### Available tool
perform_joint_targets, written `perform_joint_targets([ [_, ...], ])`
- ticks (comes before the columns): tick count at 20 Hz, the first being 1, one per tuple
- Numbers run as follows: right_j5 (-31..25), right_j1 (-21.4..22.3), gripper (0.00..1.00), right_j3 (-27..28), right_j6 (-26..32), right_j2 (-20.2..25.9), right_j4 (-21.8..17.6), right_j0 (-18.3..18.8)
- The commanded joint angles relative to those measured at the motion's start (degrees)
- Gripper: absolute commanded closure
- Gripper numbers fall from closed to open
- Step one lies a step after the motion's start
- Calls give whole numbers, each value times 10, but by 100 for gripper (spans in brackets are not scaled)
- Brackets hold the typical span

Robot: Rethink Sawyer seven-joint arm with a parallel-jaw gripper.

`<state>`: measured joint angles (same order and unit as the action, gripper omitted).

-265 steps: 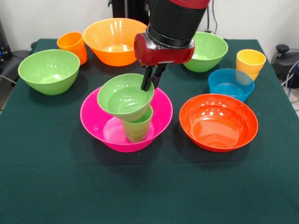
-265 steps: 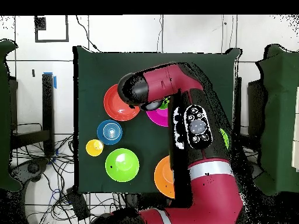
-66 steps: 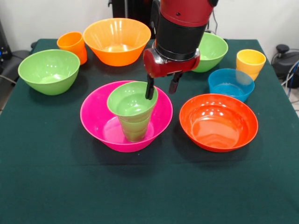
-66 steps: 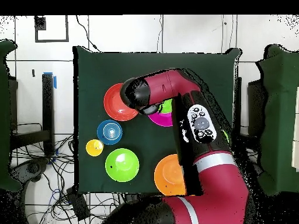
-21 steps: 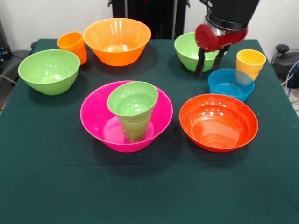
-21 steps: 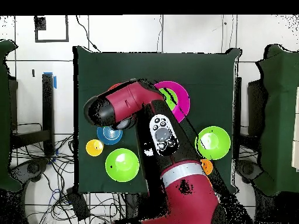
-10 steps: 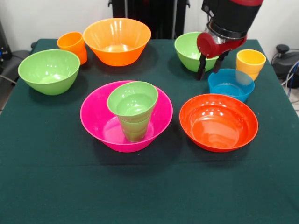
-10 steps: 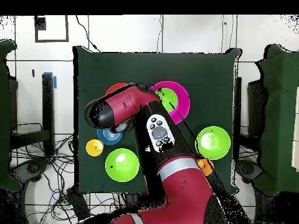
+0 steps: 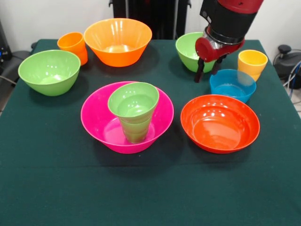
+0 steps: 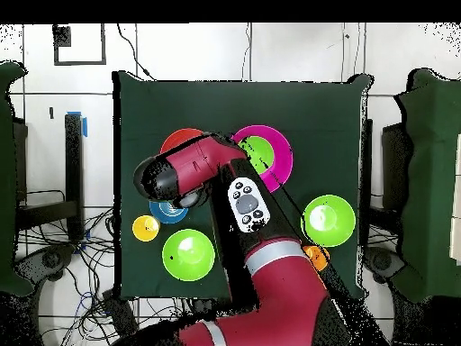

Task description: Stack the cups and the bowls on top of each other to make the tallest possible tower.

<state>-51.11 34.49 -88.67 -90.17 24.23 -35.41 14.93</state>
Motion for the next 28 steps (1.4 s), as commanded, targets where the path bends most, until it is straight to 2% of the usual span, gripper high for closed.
perform_joint_targets([
  [1,-32,35,0,-38,-41,-27,14,-10],
  [5,-29,33,0,-51,-46,-36,14,-15],
  [9,-29,22,0,-59,-24,-40,10,-11],
  [16,-48,14,0,-83,83,-16,-9,6],
  [22,-67,-15,0,-73,120,-1,-16,10],
  [28,-82,-18,0,-81,151,15,-15,21],
])
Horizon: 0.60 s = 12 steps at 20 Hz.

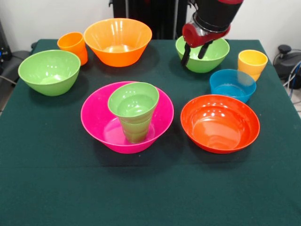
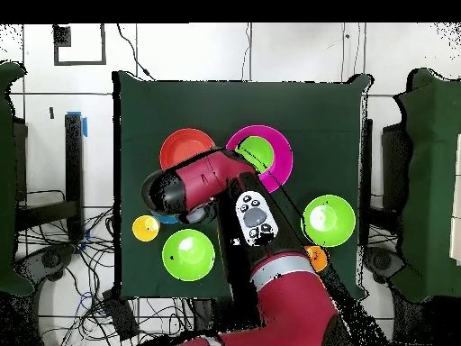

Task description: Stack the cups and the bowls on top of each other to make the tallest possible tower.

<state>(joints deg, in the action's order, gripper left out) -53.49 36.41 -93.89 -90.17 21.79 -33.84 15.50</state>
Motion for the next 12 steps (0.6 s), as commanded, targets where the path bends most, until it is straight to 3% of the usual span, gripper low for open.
perform_joint_targets([
  [1,-60,-40,0,-29,155,41,-33,16],
  [12,-73,-82,0,-26,190,68,-49,30],
])
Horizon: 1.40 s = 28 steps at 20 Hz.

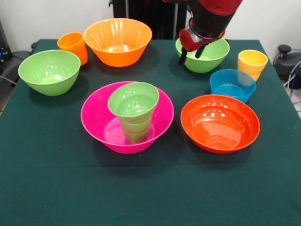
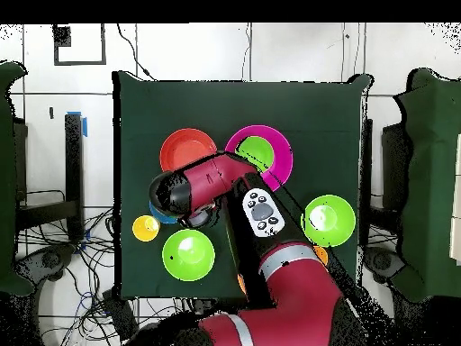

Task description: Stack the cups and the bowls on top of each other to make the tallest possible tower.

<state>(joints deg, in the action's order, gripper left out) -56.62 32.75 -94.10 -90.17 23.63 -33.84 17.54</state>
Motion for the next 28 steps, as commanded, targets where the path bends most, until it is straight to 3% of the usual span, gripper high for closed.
perform_joint_targets([
  [1,-43,-49,0,-23,191,51,-51,10],
  [15,-56,-52,0,-38,165,58,-56,10],
  [28,-40,-54,0,-12,150,38,-105,7],
])
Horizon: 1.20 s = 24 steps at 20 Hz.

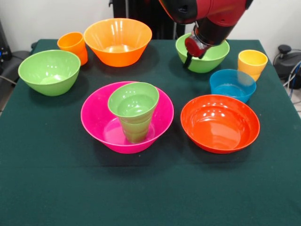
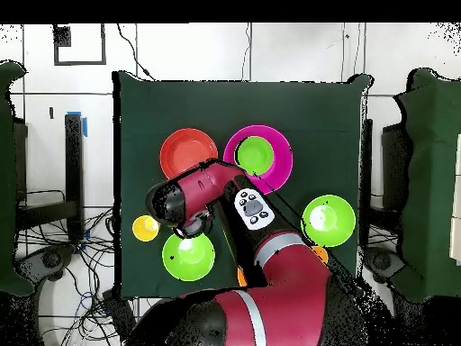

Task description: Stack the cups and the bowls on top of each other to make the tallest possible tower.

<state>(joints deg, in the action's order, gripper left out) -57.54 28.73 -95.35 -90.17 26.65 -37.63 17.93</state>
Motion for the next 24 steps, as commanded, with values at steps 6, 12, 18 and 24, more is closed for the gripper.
perform_joint_targets([
  [6,-14,-15,0,-4,120,-1,-85,-2],
  [12,-22,-8,0,-17,107,-4,-85,-5],
  [18,-15,-15,0,-20,100,-7,-87,-6],
  [24,-25,-8,0,-31,101,-5,-74,-1],
])
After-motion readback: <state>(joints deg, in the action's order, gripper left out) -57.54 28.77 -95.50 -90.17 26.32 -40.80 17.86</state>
